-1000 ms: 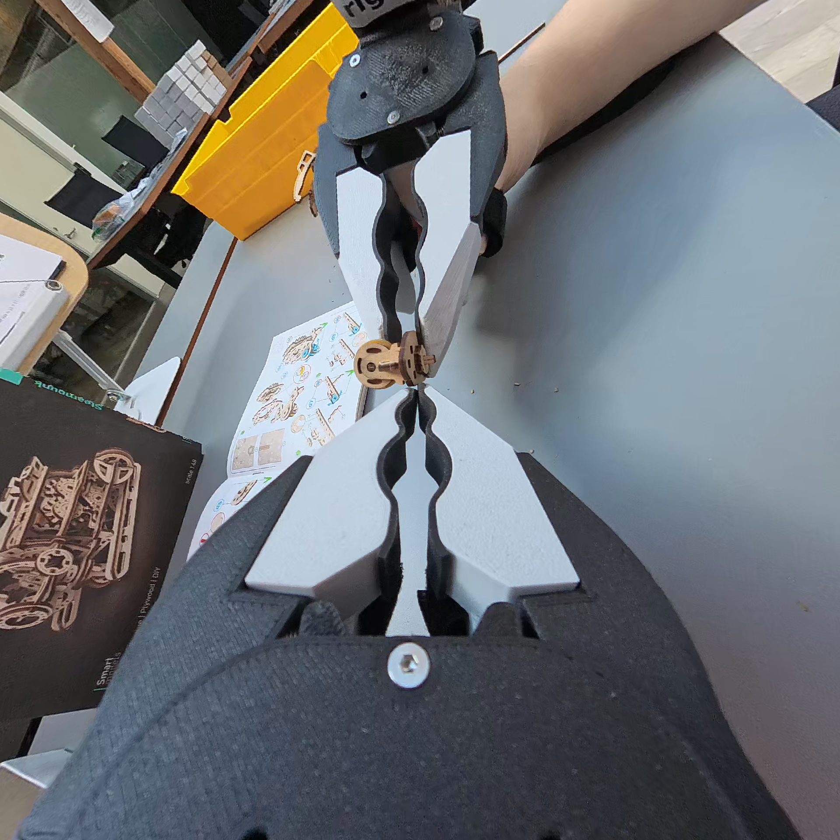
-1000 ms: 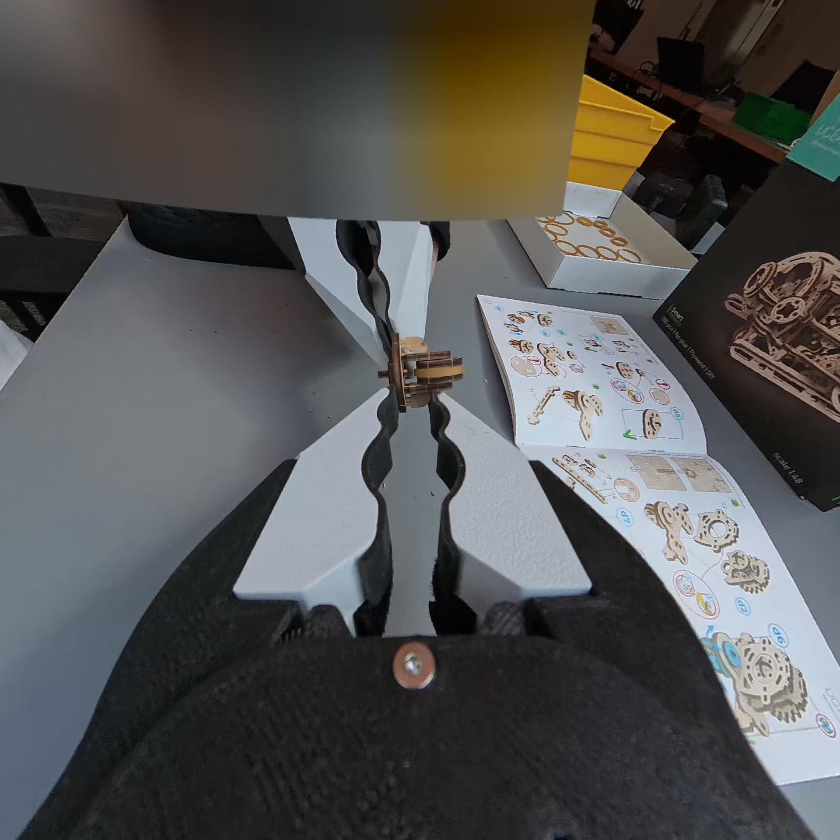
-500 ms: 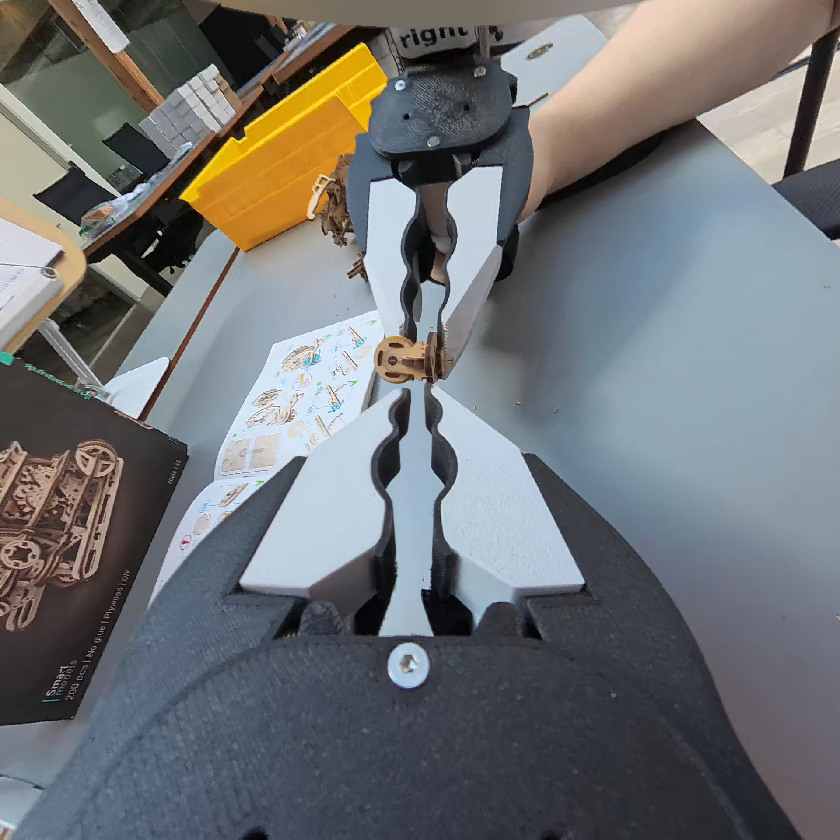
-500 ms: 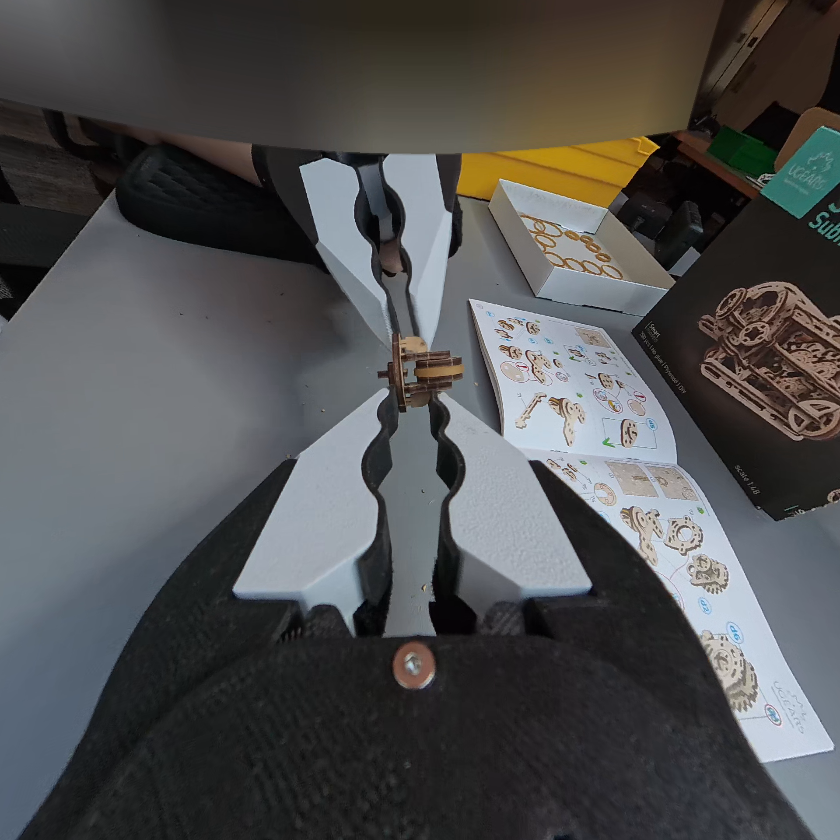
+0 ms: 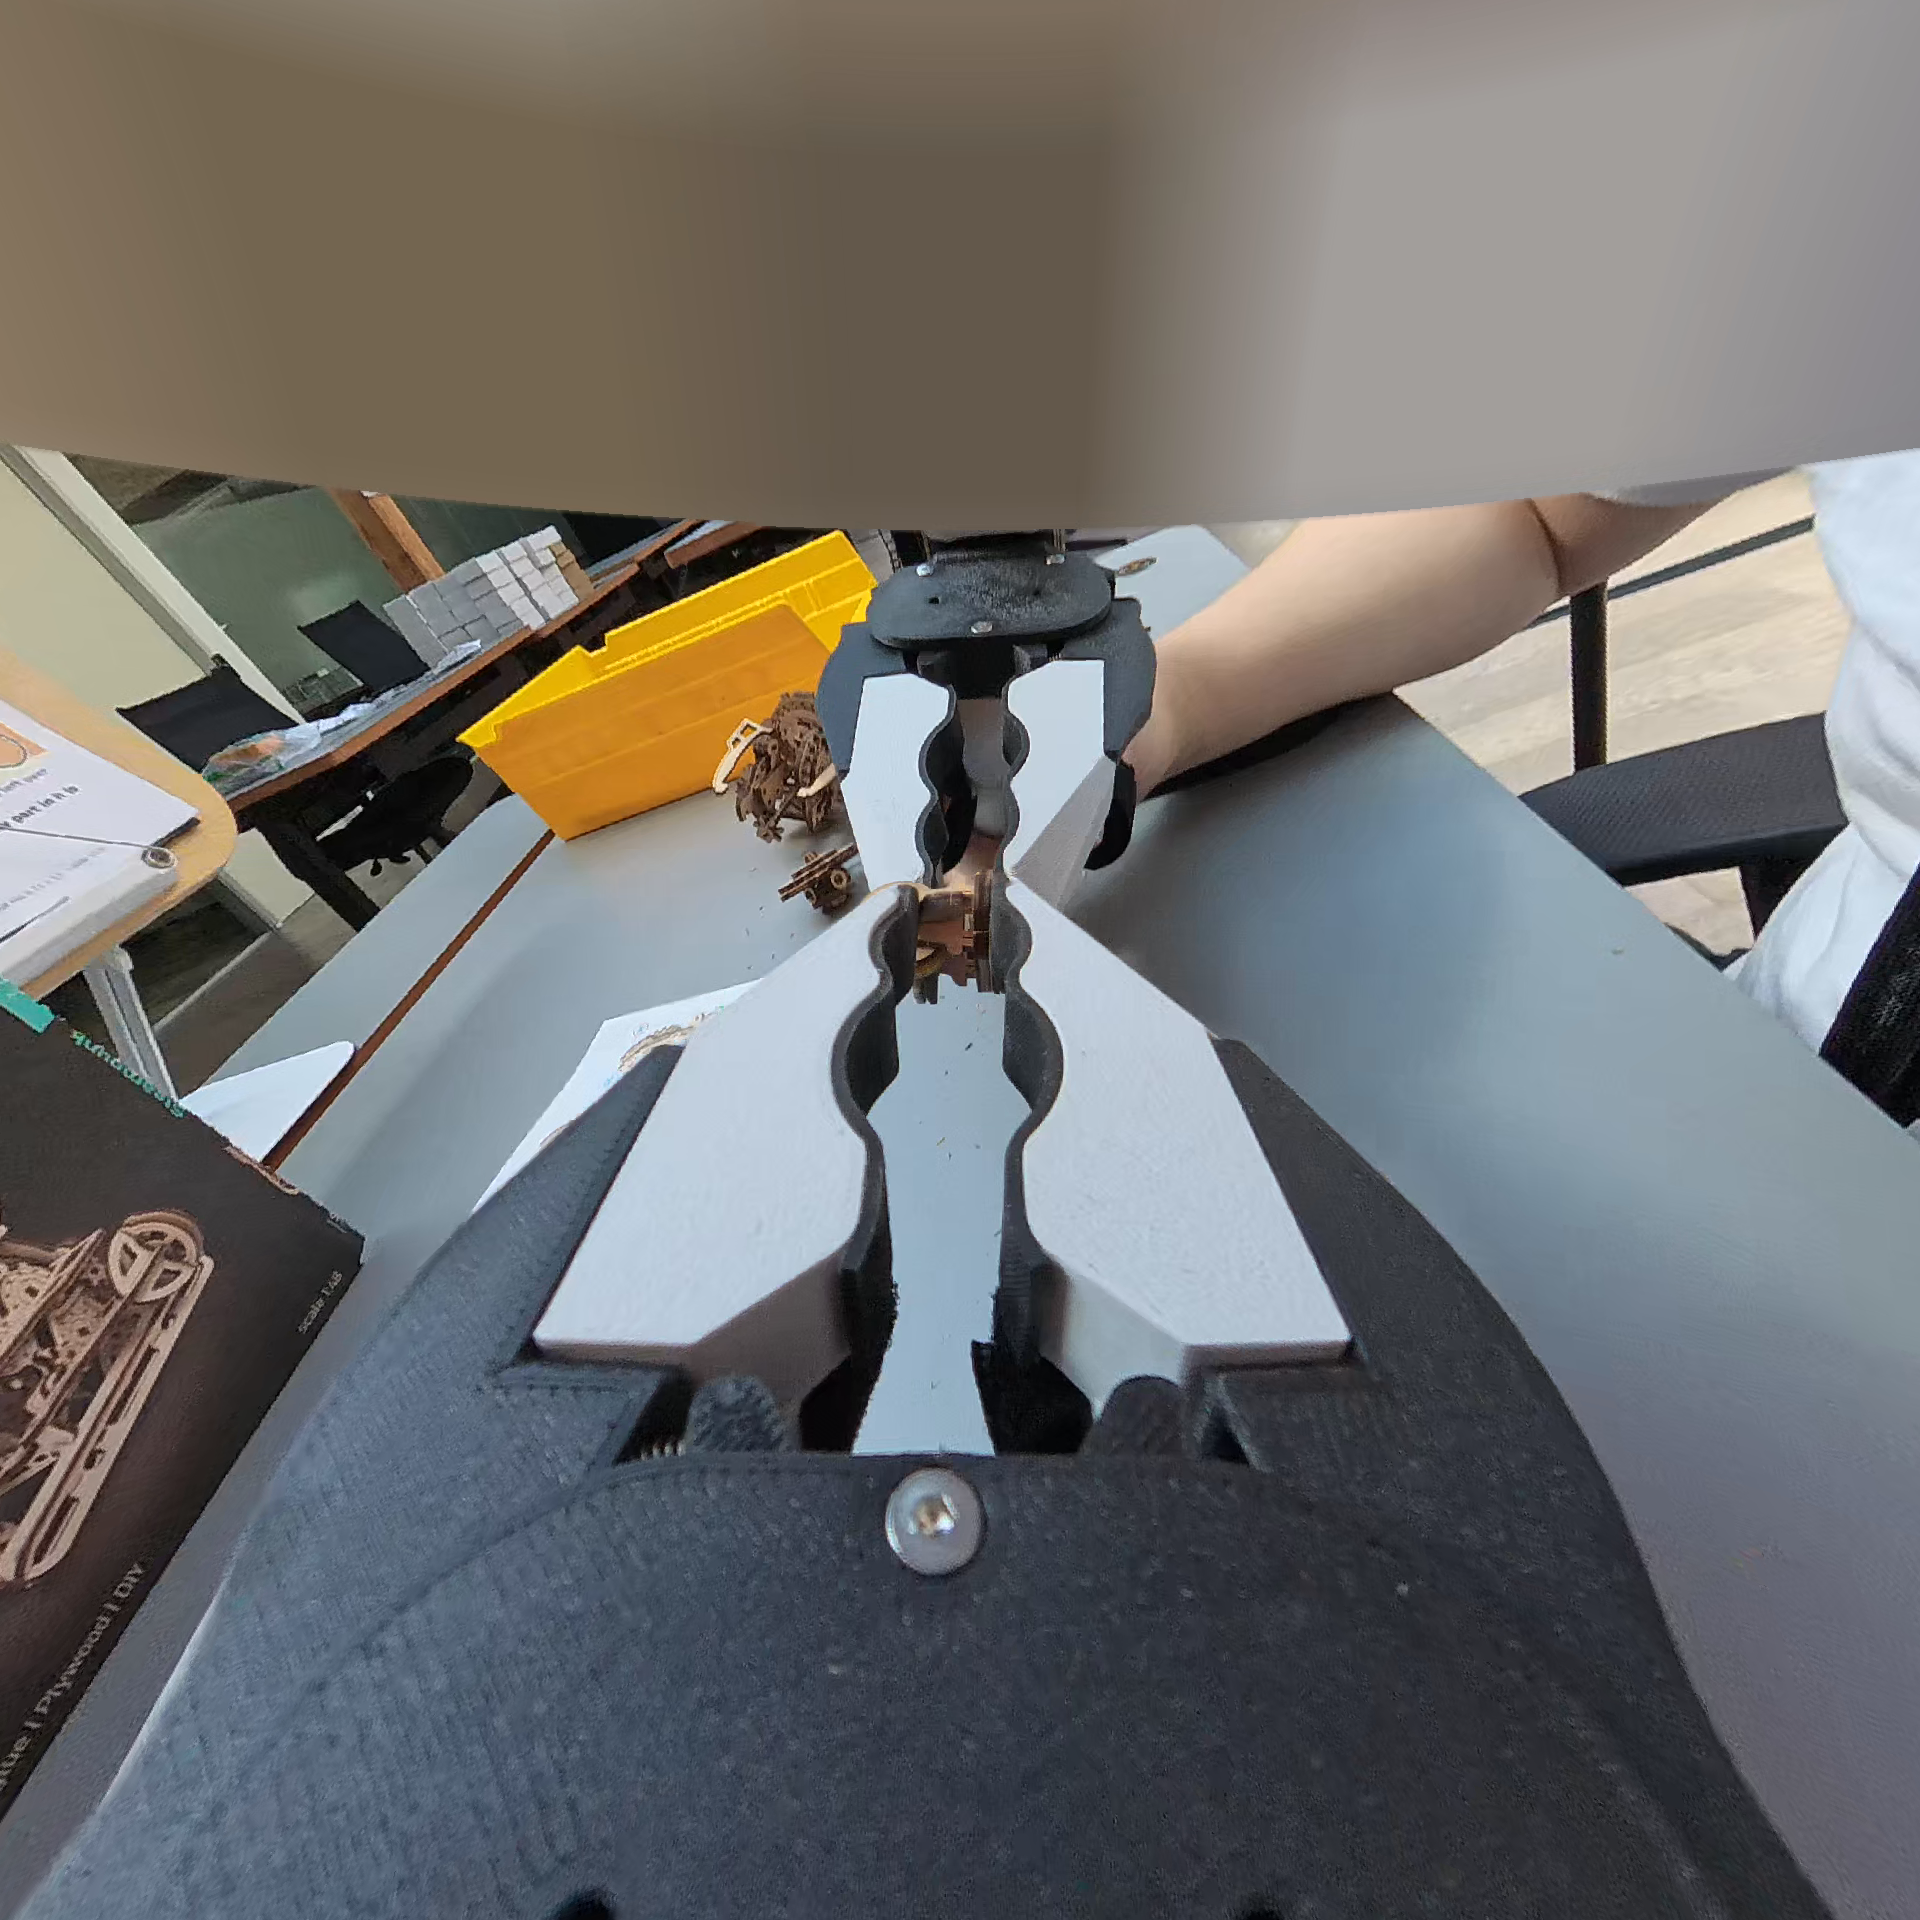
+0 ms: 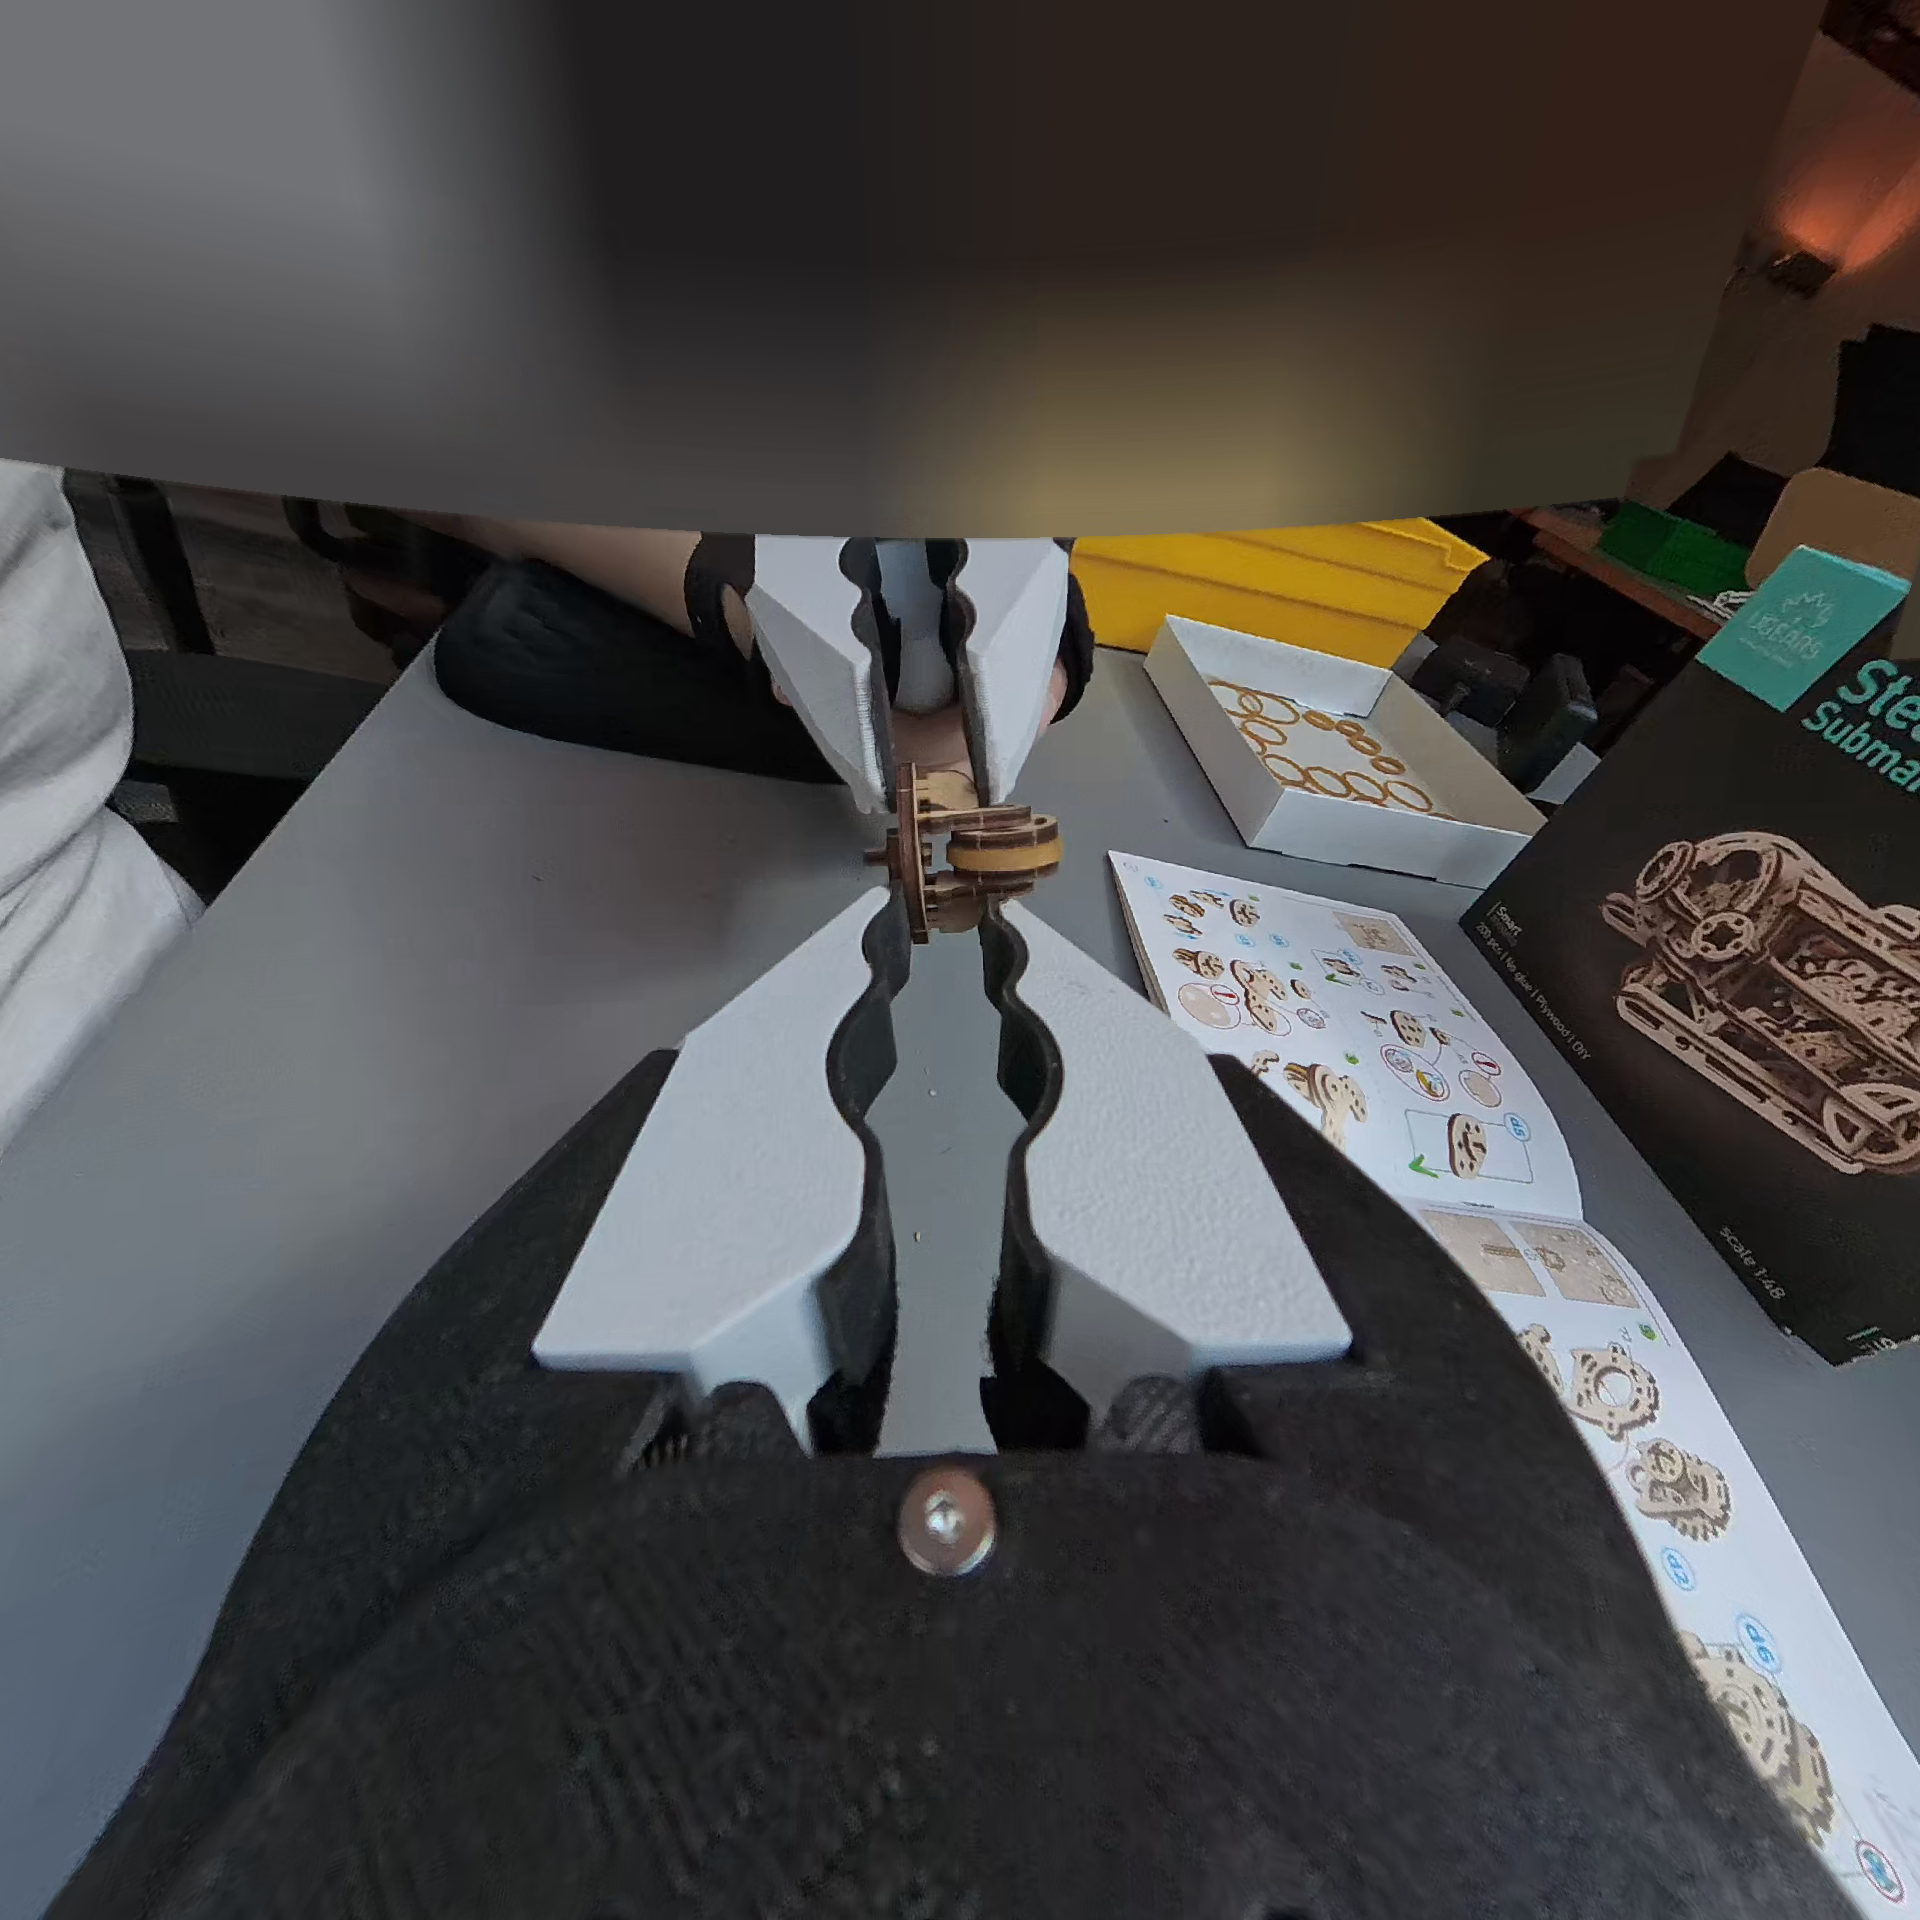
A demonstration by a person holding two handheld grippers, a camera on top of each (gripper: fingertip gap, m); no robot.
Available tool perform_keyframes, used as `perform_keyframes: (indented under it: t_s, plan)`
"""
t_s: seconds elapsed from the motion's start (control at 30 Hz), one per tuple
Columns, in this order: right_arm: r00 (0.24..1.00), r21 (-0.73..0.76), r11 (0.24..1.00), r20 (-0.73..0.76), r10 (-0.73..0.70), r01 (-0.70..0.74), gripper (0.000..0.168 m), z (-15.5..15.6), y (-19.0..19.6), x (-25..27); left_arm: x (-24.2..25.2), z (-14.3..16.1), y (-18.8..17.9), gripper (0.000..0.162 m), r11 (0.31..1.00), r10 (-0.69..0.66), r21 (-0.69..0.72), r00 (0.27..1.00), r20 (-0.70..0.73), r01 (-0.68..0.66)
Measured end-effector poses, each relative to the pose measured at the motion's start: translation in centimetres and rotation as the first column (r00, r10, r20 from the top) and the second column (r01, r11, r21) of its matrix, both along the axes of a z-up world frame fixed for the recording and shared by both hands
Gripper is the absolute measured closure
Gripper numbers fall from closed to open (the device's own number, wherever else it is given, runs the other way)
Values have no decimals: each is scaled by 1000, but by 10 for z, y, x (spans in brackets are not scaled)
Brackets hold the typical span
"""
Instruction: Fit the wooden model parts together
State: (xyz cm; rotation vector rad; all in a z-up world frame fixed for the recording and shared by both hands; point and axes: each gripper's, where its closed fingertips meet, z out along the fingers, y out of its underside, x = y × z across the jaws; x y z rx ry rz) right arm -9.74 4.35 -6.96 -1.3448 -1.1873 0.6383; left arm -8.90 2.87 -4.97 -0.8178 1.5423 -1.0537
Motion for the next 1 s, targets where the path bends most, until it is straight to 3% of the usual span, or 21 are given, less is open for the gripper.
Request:
perform_keyframes:
  t_s: [0.37,0.8,1.0]
  plan:
    - [997,1,1000,-78,24,-24,157,17,-8,-6,1,19,-9,150,1000,2,-28,996,95,0]
    - [994,-67,996,-100,51,-57,157,15,-12,-9,0,17,-11,152,998,-13,-67,1000,-2,13]
    - [987,-67,996,-153,48,-59,156,23,-10,-7,-3,26,-9,147,1000,3,-25,994,111,0]
